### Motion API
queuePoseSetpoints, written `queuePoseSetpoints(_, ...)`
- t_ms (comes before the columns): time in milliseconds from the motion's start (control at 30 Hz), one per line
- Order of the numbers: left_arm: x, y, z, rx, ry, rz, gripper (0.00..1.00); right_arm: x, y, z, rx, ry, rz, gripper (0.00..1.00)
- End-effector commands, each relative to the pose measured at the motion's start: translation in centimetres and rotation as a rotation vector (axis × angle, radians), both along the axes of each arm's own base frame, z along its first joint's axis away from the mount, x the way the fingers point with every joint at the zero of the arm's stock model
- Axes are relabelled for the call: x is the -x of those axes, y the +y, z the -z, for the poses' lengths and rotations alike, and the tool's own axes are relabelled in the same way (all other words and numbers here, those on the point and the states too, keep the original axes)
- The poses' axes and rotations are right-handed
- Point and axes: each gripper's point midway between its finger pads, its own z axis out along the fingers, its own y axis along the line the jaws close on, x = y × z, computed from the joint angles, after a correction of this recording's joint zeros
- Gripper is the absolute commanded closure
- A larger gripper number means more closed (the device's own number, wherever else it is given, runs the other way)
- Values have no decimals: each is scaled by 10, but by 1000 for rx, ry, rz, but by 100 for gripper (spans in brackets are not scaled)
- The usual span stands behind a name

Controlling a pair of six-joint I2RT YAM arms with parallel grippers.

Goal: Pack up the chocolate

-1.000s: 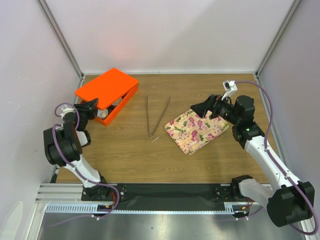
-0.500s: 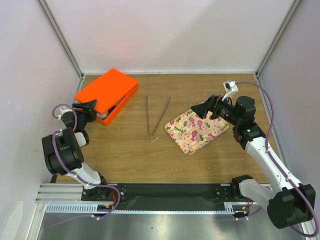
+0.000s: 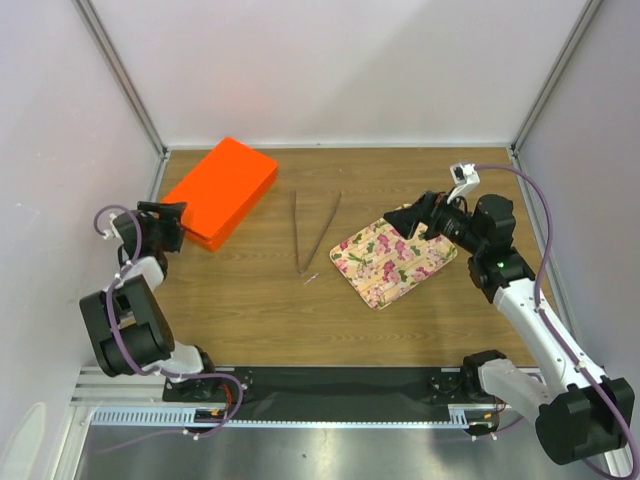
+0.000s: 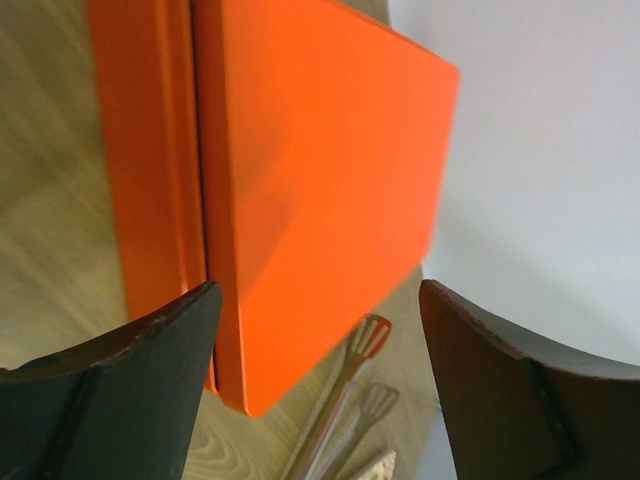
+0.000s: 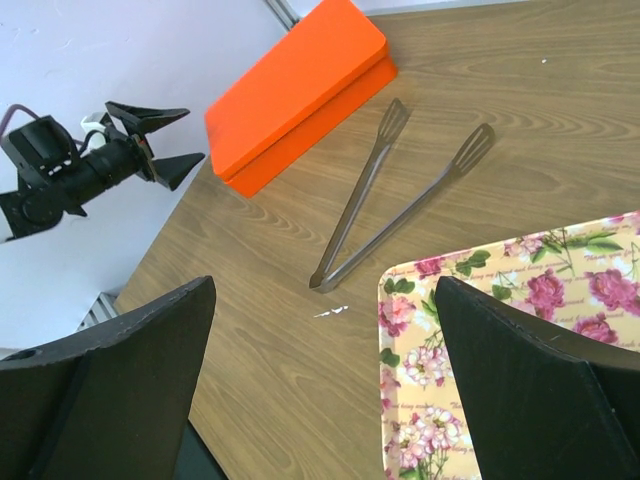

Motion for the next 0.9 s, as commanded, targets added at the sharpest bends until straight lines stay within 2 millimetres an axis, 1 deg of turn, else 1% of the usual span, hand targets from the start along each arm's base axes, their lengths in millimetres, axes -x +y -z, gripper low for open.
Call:
queuePoseSetpoints(0, 15, 20, -5, -70, 120, -79, 13, 5, -2, -17, 1, -54, 6, 0)
queuePoseSetpoints(33, 16, 28, -8, -89, 136, -110, 11, 5, -2, -18, 1, -55, 6, 0)
queuePoseSetpoints(100, 26, 29, -3, -96, 200, -126, 8, 6, -3, -21, 2, -62, 10, 0)
queuePoseSetpoints(133, 26, 35, -8, -112, 211, -148, 7, 6, -3, -21, 5, -64, 10, 0)
queuePoseSetpoints(200, 31, 38, -7, -138, 254, -145, 7, 7, -4, -22, 10, -67, 14, 0)
queuePoseSetpoints(233, 28, 38, -16, -163, 238, -135, 7, 7, -4, -23, 11, -69, 14, 0)
queuePoseSetpoints(300, 24, 36, -24, -231, 234, -95, 9, 7, -4, -22, 13, -68, 14, 0)
queuePoseSetpoints(333, 15, 36, -38, -277, 204, -69, 10, 7, -4, -22, 10, -65, 14, 0)
queuePoseSetpoints(367, 11, 36, -46, -361, 209, -24, 11, 6, -4, -19, 12, -65, 17, 0)
queuePoseSetpoints(400, 12, 32, -39, -392, 270, 12, 11, 4, -4, -18, 11, -64, 19, 0)
queuePoseSetpoints(433, -4, 18, -61, -452, 246, 71, 11, 0, -4, -14, 5, -46, 30, 0)
queuePoseSetpoints(467, -7, 20, -64, -547, 283, 93, 11, -9, -7, -11, 4, -30, 75, 0)
queuePoseSetpoints(500, -13, 15, -68, -581, 296, 125, 12, -16, -7, -12, -2, -6, 109, 1)
queuePoseSetpoints(533, -23, 0, -74, -609, 312, 181, 13, -23, -9, -10, -20, 44, 157, 1)
queuePoseSetpoints(567, -27, -3, -77, -645, 320, 213, 15, -39, -13, 14, 6, 143, 235, 1)
queuePoseSetpoints(600, -31, -8, -80, -661, 318, 234, 17, -46, -7, 0, -9, 139, 249, 2)
queuePoseSetpoints(633, -40, -18, -89, -679, 286, 262, 18, -53, -1, 5, -21, 181, 266, 3)
queuePoseSetpoints(667, -44, -23, -92, -701, 266, 295, 18, -68, 3, 18, -1, 217, 311, 3)
queuePoseSetpoints(700, -49, -40, -97, -713, 228, 351, 18, -77, 12, 6, -3, 201, 312, 4)
queuePoseSetpoints(733, -54, -50, -105, -743, 194, 383, 18, -77, 30, 4, 8, 203, 285, 4)
queuePoseSetpoints(767, -60, -58, -109, -812, 169, 432, 18, -82, 34, 7, 25, 217, 295, 5)
queuePoseSetpoints(800, -64, -83, -111, -855, 144, 503, 18, -89, 45, 20, 47, 246, 283, 6)
queuePoseSetpoints(833, -69, -92, -118, -903, 130, 530, 18, -89, 55, 15, 39, 238, 261, 6)
queuePoseSetpoints(867, -71, -102, -107, -975, 166, 597, 18, -90, 61, 14, 27, 229, 242, 7)
